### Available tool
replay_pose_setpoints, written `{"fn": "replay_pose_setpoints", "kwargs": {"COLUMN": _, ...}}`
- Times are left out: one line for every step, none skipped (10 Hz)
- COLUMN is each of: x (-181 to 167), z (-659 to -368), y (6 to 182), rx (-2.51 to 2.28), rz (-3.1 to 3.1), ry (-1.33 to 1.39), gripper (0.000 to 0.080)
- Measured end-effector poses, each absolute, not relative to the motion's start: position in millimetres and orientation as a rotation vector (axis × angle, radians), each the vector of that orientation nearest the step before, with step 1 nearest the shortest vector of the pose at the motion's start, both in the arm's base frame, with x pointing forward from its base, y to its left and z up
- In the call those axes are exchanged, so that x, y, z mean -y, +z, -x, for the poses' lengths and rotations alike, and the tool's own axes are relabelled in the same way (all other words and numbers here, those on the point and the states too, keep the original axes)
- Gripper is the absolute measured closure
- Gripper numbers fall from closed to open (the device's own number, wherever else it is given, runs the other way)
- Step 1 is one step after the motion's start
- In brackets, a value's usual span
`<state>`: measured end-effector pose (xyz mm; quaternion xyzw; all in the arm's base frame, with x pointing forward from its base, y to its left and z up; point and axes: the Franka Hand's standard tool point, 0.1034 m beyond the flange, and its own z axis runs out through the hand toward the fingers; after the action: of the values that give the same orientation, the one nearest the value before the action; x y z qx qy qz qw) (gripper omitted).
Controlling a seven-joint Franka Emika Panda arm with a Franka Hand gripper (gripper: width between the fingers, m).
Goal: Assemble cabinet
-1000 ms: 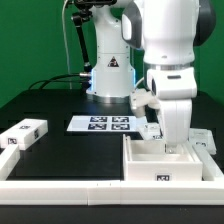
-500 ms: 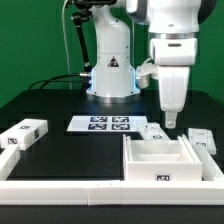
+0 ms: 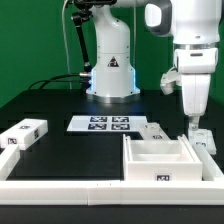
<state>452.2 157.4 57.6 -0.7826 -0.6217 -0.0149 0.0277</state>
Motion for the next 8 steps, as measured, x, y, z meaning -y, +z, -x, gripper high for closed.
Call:
{"fn": "replay_pose_setpoints", "kwargs": {"x": -157.5, "z": -451.9, "y": 57.3, "rx": 1.92, "rz": 2.416, "ry": -0.045, "gripper": 0.0002}}
{"fn": "replay_pose_setpoints", "kwargs": {"x": -157.3, "z": -451.6, "y": 56.6, "rx": 1.919, "rz": 2.416, "ry": -0.046, "gripper": 0.0002}}
{"fn": "replay_pose_setpoints", "kwargs": {"x": -161.3, "z": -449.3, "y": 53.8, "rx": 1.901, "rz": 2.429, "ry": -0.079, "gripper": 0.0002}}
{"fn": "replay_pose_setpoints", "kwargs": {"x": -171.2, "z": -439.5, "y": 49.2, "rx": 1.897, "rz": 2.426, "ry": -0.117, "gripper": 0.0002}}
{"fn": "replay_pose_setpoints", "kwargs": {"x": -175.7, "z": -432.1, "y": 43.6, "rx": 1.905, "rz": 2.412, "ry": -0.128, "gripper": 0.0002}}
{"fn": "replay_pose_setpoints", "kwargs": {"x": -176.3, "z": -429.2, "y": 38.1, "rx": 1.899, "rz": 2.409, "ry": -0.137, "gripper": 0.0002}}
{"fn": "replay_pose_setpoints", "kwargs": {"x": -178.9, "z": -426.2, "y": 31.6, "rx": 1.894, "rz": 2.404, "ry": -0.153, "gripper": 0.0002}}
{"fn": "replay_pose_setpoints", "kwargs": {"x": -180.6, "z": -424.8, "y": 26.3, "rx": 1.887, "rz": 2.401, "ry": -0.165, "gripper": 0.0002}}
